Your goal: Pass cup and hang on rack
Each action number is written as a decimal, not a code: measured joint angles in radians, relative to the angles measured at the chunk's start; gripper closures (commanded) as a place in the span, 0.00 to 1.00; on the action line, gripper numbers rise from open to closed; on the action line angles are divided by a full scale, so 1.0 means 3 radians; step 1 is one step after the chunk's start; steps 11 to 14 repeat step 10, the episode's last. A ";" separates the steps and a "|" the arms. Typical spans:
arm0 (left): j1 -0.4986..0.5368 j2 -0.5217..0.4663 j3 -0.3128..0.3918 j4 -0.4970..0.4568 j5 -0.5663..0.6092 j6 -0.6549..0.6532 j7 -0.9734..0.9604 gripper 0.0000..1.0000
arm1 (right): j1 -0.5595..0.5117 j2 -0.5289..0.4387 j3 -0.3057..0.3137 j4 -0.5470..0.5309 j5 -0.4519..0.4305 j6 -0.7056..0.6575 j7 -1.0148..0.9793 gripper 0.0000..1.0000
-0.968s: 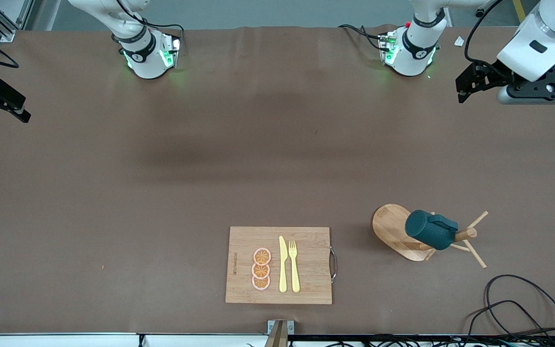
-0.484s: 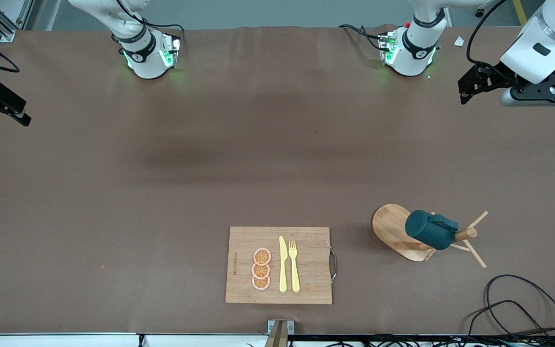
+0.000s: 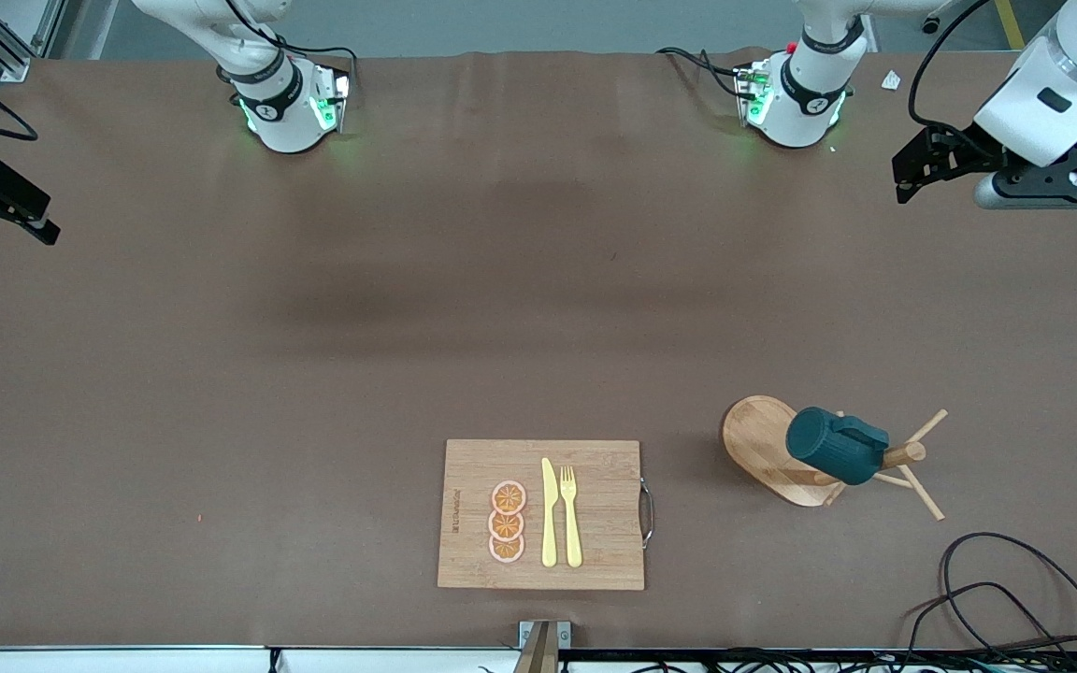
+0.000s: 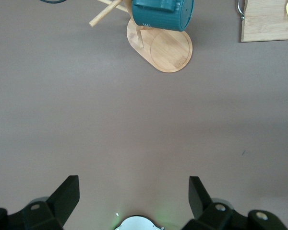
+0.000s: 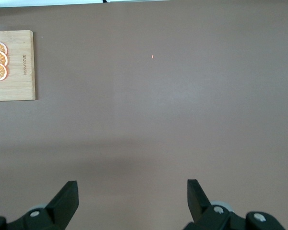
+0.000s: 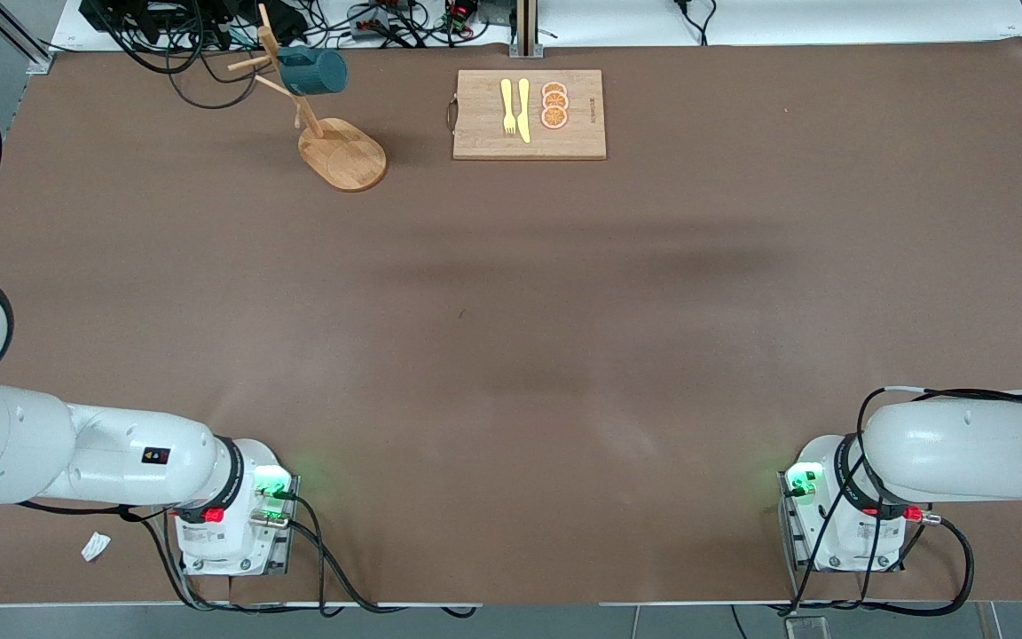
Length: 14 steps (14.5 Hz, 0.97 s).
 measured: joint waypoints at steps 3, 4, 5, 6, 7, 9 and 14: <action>0.0005 0.0000 0.0000 -0.0008 0.0000 0.0000 0.0002 0.00 | 0.0000 0.0000 0.0000 0.0000 0.0000 0.0000 0.0000 0.00; 0.0024 0.0000 0.0001 -0.0011 0.0000 0.0000 0.0002 0.00 | 0.0000 0.0000 0.0000 0.0000 0.0000 0.0000 0.0000 0.00; 0.0057 0.0000 0.0002 -0.0016 0.0000 0.0000 0.0002 0.00 | 0.0000 0.0000 0.0000 0.0000 0.0000 0.0000 0.0000 0.00; 0.0096 0.0000 0.0002 -0.0019 0.0000 0.0000 0.0003 0.00 | 0.0000 0.0000 0.0000 0.0000 0.0000 0.0000 0.0000 0.00; 0.0137 0.0000 0.0004 -0.0021 0.0000 0.0000 0.0005 0.00 | 0.0000 0.0000 0.0000 0.0000 0.0000 0.0000 0.0000 0.00; 0.0210 0.0000 0.0005 -0.0024 0.0000 0.0000 0.0010 0.00 | 0.0000 0.0000 0.0000 0.0000 0.0000 0.0000 0.0000 0.00; 0.0235 0.0000 0.0006 -0.0025 -0.0002 0.0000 0.0012 0.00 | 0.0000 0.0000 0.0000 0.0000 0.0000 0.0000 0.0000 0.00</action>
